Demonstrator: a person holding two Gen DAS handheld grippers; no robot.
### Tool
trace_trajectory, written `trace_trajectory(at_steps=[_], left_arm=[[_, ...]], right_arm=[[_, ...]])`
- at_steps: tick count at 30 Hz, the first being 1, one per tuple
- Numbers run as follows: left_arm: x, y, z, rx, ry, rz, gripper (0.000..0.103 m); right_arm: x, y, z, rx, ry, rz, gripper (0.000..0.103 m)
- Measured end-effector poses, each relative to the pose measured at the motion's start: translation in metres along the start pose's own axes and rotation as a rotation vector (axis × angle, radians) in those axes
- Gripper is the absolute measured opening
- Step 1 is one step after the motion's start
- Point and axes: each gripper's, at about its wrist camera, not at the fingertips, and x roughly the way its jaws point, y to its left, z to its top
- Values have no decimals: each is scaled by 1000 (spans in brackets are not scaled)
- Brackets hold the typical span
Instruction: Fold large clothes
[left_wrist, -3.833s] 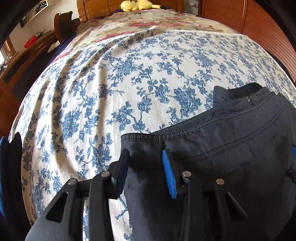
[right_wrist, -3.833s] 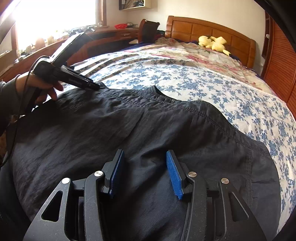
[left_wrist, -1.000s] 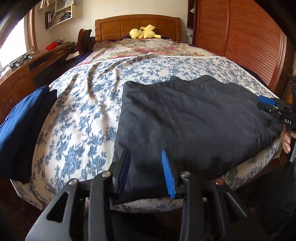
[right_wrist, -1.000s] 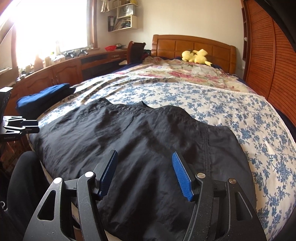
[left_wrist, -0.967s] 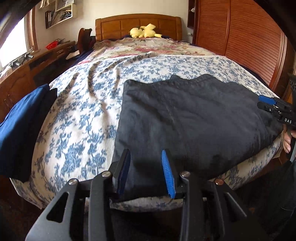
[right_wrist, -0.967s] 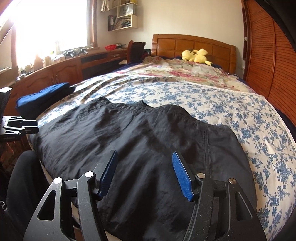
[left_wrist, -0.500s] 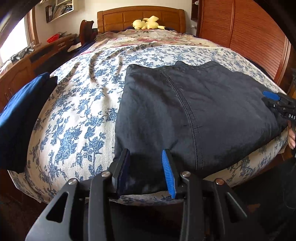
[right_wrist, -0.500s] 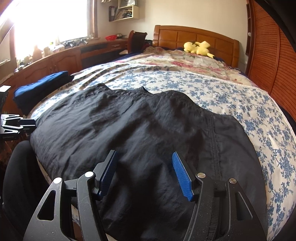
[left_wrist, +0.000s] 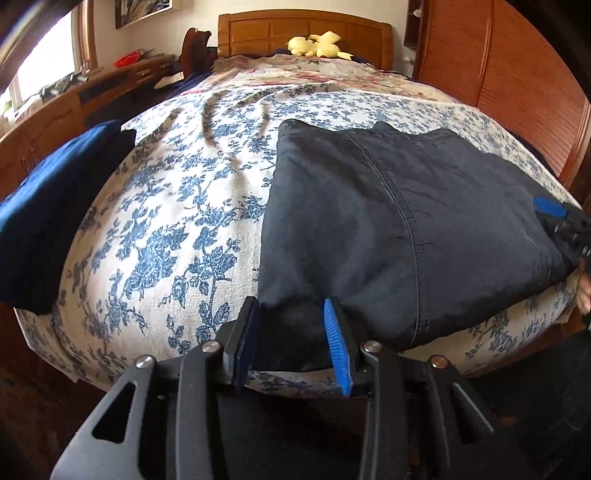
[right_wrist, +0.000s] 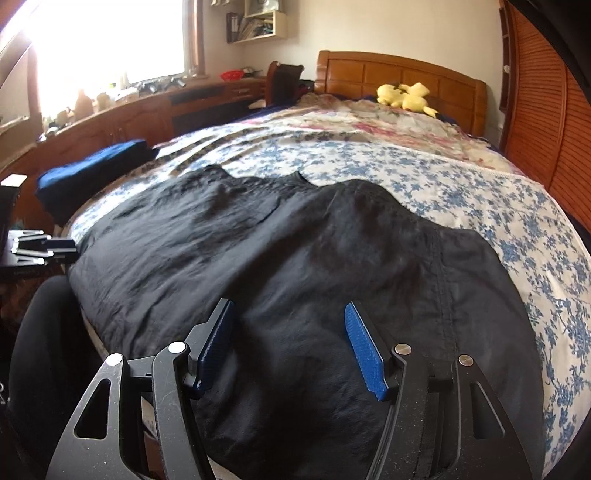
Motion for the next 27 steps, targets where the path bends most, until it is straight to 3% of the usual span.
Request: trace_trajectory(at_steps=[4, 5, 8, 11, 16, 20, 27], left_arm=[[2, 3, 1, -32, 6, -34, 34], [1, 3, 1, -37, 9, -41, 32], [-1, 1, 8, -49, 12, -67, 10], [-16, -11, 23, -22, -34, -66, 6], [-67, -69, 76, 109, -205, -136, 5], [-87, -128, 122, 225, -278, -200, 4], [-75, -239, 183, 380, -287, -351, 3]], right_arm=[[18, 4, -6, -62, 61, -5, 65], [19, 5, -6, -68, 62, -6, 65], [20, 5, -7, -65, 65, -2, 65], [19, 1, -7, -59, 66, 11, 65], [7, -19, -1, 4, 52, 31, 64], [-11, -45, 0, 57, 18, -11, 64], [-54, -103, -9, 177, -65, -92, 64]])
